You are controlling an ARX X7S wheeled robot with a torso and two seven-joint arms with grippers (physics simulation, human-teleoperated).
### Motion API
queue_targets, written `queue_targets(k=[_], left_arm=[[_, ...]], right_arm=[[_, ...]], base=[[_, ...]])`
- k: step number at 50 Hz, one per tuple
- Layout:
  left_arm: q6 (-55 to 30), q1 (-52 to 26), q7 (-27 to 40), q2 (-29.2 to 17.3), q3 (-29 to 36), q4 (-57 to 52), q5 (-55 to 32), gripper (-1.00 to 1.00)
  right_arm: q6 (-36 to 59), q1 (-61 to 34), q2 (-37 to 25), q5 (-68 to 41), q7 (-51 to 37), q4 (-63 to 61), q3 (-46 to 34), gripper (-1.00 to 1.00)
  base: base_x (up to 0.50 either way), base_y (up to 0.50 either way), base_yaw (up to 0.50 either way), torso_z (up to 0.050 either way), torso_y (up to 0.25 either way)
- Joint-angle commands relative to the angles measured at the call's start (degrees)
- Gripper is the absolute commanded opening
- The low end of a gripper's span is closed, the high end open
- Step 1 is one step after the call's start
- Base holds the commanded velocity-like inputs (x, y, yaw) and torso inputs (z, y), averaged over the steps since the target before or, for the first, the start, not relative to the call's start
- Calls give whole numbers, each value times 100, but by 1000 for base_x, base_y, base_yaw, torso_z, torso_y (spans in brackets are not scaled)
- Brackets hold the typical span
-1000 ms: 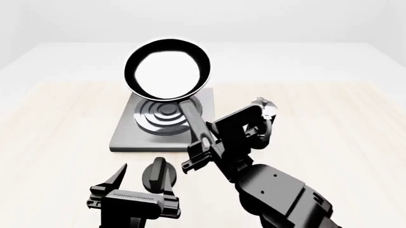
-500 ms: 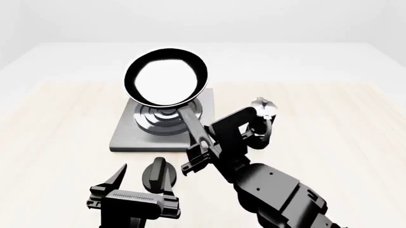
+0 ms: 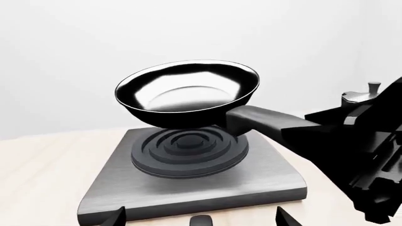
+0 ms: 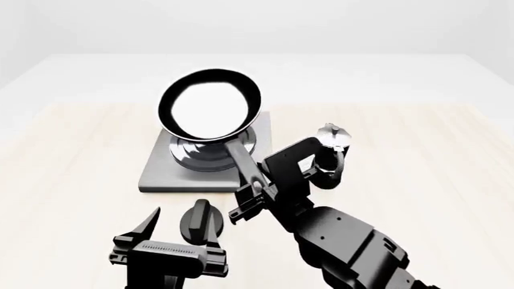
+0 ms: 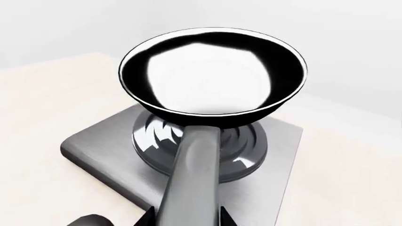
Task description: Put the frying pan on the stove.
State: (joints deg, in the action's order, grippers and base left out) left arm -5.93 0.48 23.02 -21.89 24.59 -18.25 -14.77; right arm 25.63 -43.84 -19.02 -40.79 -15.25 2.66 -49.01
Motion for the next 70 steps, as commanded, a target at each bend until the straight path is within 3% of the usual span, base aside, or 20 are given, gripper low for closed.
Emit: queue_targets(k=[1,51,52,70], left_arm=[[27,10,11,-14,5,16,-8,100],[84,8,54,-63,42,92,-36,100],[90,10,57,-63,42,100,-34,100],[40,-27,76,-71,77,46,-47,100]], right_arm=[[-117,-147,103,418,12,66,162,-100],[-375,-125,309,474,220,609,53,-100],[-376,-125,317,470,195,628,70,100],[-114,-145,177,282,42,129,114,100]], base=[[0,0,0,0,0],[0,0,0,1,2],[0,0,0,0,11],[0,0,0,0,0]])
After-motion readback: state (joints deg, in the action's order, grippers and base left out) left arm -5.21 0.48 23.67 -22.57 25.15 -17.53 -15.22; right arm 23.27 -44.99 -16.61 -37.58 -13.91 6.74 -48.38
